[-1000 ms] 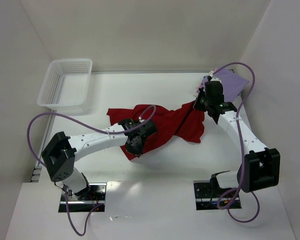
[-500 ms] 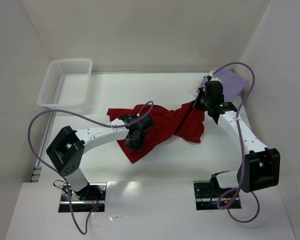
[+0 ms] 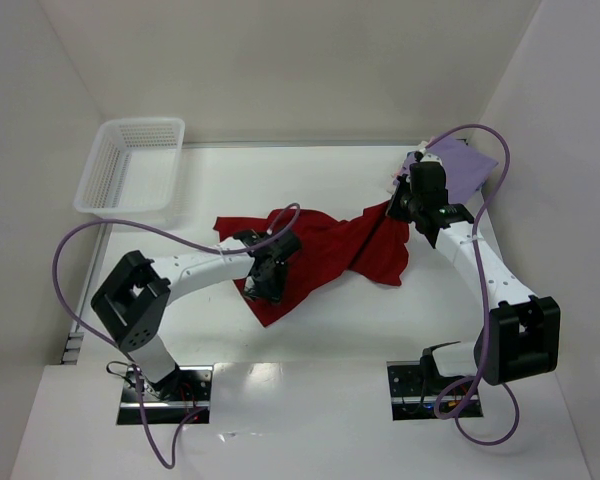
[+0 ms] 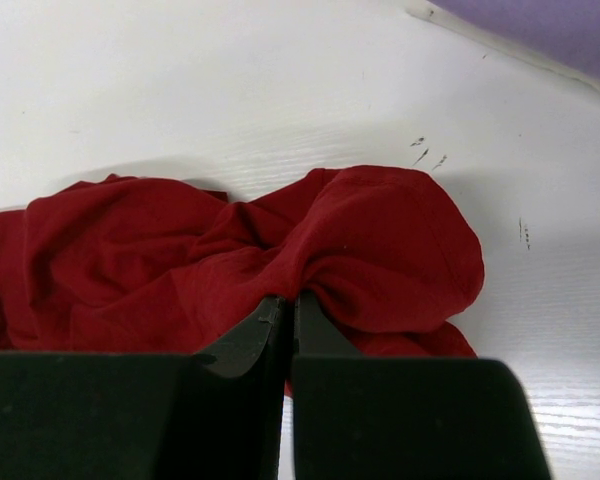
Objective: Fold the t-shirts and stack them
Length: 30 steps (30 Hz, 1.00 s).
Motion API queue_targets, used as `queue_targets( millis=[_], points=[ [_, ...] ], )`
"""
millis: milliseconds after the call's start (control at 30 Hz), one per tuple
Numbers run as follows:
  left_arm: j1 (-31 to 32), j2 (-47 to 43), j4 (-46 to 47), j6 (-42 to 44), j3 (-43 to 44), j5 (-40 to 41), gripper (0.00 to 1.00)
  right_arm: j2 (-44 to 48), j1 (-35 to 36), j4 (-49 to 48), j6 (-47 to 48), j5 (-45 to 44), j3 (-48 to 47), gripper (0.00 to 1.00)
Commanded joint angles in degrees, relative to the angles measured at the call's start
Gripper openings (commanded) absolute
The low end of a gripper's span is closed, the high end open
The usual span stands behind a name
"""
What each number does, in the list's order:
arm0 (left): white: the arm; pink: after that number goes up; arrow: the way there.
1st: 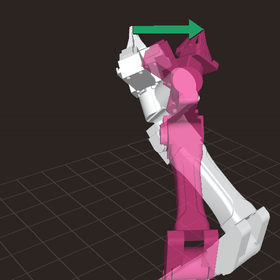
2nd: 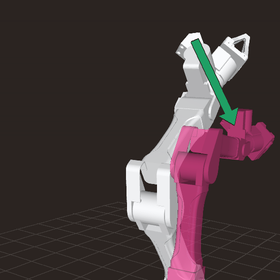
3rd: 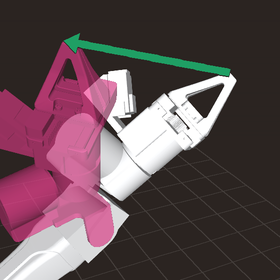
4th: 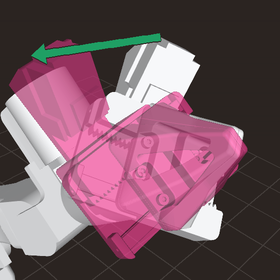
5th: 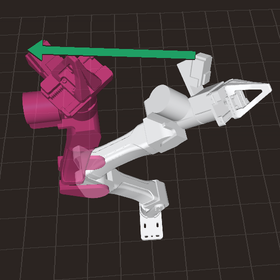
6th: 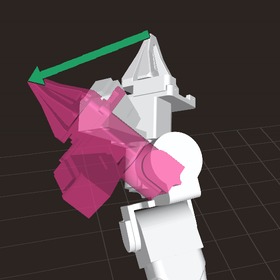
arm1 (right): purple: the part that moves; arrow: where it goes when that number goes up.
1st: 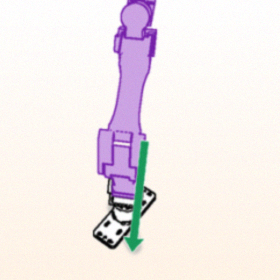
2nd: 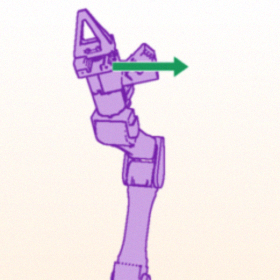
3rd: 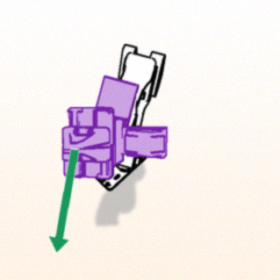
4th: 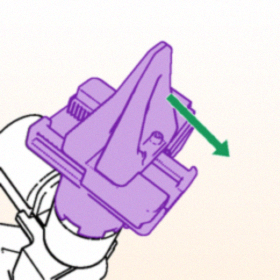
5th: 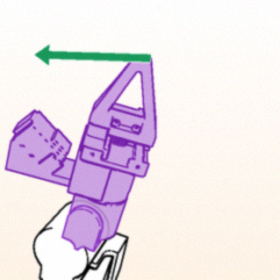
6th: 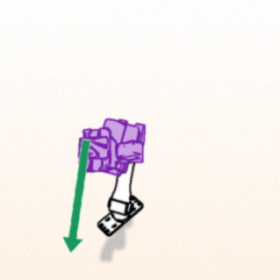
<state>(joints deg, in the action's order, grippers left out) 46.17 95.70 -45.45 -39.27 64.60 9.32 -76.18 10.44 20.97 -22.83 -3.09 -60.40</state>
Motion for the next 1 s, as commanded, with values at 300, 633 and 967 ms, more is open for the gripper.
queue_targets(
  millis=[300, 633, 967],
  points=[
    [-4.6, -9.12, 4.76, 2.0, -2.63, -7.12, 0.6, 1.04, -0.42, -2.78, 1.12, -0.69, 0.2, 0.0],
    [-8.64, -8.6, 8.36, 0.77, -6.15, -8.27, 0.6, 1.04, -0.42, -2.78, 1.12, -0.69, 0.72, 0.0],
    [-9.35, -4.39, 9.5, 1.82, -7.29, -11.08, 0.59, 1.04, -0.42, -2.78, 1.12, -0.69, 0.72, 0.0]
  ],
)
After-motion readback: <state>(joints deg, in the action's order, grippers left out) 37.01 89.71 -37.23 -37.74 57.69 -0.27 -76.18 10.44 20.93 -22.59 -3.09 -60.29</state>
